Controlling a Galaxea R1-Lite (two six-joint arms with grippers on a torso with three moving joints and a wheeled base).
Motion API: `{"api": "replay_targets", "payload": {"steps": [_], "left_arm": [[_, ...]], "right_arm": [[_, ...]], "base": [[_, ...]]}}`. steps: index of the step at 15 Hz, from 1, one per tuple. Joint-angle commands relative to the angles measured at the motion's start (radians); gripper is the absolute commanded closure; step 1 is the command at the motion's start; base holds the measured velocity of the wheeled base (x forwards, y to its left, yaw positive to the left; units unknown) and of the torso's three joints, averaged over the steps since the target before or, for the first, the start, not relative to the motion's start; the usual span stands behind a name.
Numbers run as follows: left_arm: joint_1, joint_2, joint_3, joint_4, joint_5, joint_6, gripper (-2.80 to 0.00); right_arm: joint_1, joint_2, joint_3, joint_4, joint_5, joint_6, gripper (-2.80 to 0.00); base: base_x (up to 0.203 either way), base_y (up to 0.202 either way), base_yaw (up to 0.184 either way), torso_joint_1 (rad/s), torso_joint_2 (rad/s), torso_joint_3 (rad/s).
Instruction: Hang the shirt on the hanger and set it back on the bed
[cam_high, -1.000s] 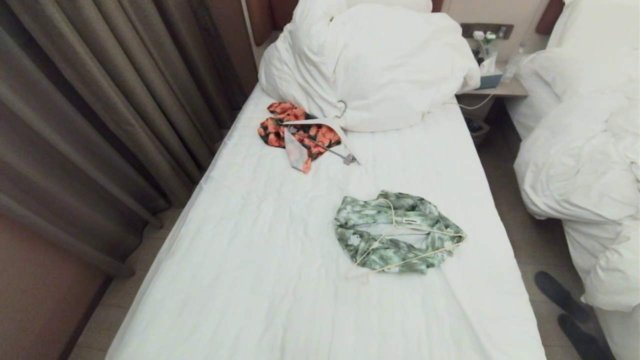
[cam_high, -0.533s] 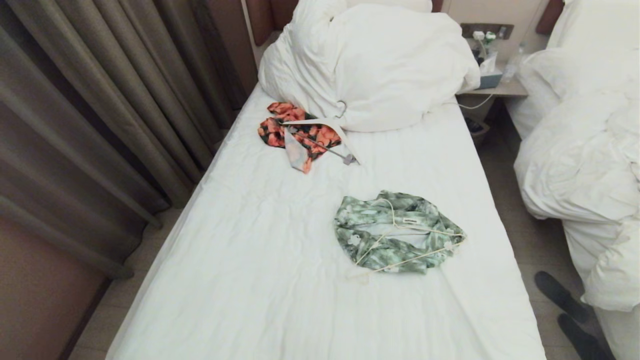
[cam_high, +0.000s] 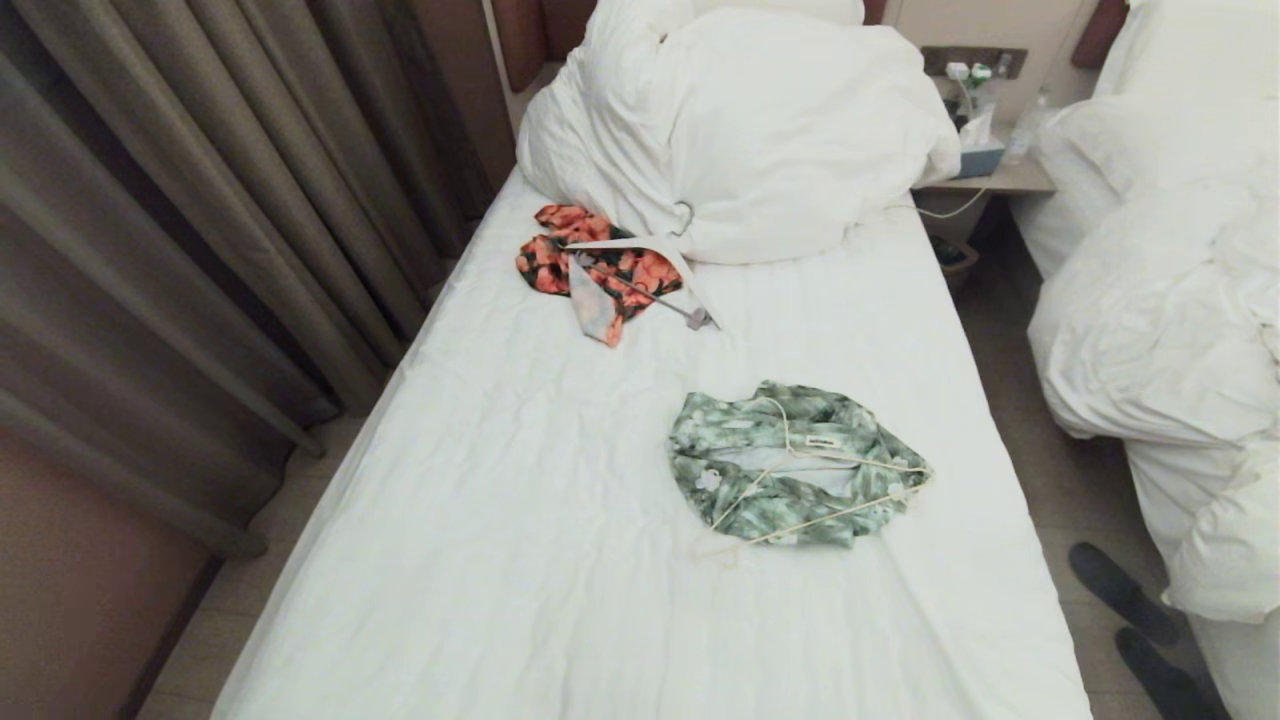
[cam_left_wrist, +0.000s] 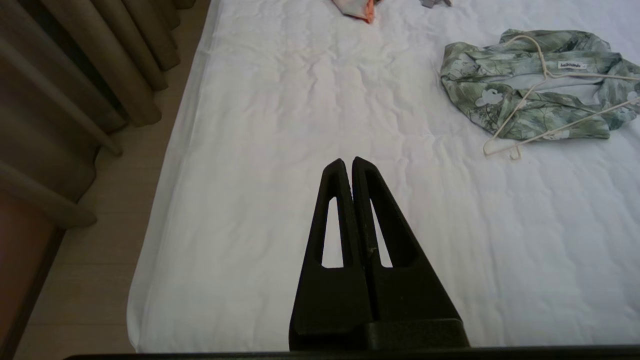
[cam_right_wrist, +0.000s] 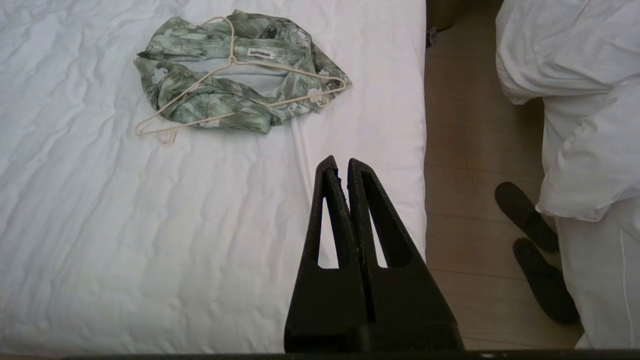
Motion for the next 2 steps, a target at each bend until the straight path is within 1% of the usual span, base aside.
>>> {"api": "replay_targets", "payload": {"steps": [1,2], "left_arm": [[0.0,0.0,0.0,0.0,0.0,0.0,0.0],[0.0,0.0,0.0,0.0,0.0,0.0,0.0]], "right_arm": [[0.0,0.002,0.0,0.0,0.0,0.0,0.0],[0.0,0.002,0.0,-0.001,0.0,0.004,0.0]], "base": [[0.0,0.0,0.0,0.0,0.0,0.0],[0.0,0.0,0.0,0.0,0.0,0.0]]}}
